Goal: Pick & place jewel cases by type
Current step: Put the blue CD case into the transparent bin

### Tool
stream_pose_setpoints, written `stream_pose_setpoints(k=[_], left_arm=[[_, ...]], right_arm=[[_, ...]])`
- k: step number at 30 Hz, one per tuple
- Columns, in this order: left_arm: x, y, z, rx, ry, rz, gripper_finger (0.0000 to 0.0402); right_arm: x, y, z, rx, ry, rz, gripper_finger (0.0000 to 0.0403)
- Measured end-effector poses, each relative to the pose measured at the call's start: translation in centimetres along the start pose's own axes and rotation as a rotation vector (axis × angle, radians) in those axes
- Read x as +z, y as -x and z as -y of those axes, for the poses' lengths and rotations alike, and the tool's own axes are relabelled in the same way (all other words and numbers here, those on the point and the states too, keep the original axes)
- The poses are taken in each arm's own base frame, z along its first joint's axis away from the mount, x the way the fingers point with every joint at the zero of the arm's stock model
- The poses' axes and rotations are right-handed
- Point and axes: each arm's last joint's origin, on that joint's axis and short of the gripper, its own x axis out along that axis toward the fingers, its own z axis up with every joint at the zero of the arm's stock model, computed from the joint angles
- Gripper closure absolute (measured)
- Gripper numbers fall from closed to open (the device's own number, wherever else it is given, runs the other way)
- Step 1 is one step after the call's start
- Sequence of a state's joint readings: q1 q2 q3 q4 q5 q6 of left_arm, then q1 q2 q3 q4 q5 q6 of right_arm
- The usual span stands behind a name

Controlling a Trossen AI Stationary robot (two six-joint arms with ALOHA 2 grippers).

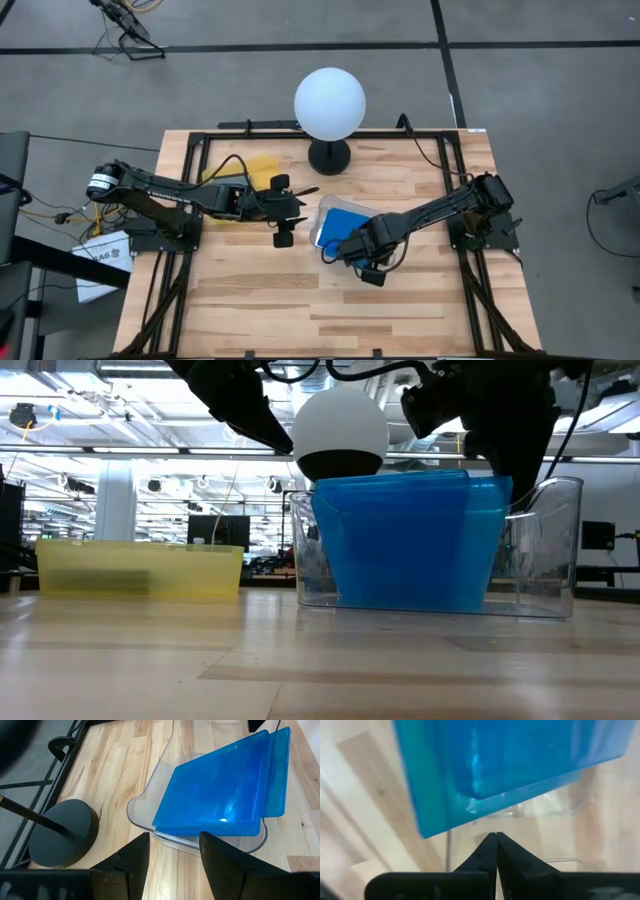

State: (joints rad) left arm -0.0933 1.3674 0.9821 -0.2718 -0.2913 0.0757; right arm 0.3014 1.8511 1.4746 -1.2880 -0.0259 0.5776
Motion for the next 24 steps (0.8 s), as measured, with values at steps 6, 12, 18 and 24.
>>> stream_pose_setpoints(k=[6, 12, 18, 24], left_arm=[[0.0, 0.0, 0.0, 0.000, 0.006, 0.000, 0.0235], [0.0, 0.0, 0.0, 0.000, 0.006, 0.000, 0.0235], [0.0, 0.0, 0.0, 0.000, 0.006, 0.000, 0.0235], [0.0, 0.0, 0.0, 0.000, 0.008, 0.000, 0.0235]], right_arm=[[0.3, -0.1, -0.3, 0.044, -0.008, 0.015, 0.0403], [0.9, -0.8, -0.6, 0.082, -0.005, 0.073, 0.0403], [1.2, -1.0, -0.7, 0.067, -0.007, 0.134, 0.0403], [1.3, -1.0, -0.6, 0.041, -0.017, 0.157, 0.0403]])
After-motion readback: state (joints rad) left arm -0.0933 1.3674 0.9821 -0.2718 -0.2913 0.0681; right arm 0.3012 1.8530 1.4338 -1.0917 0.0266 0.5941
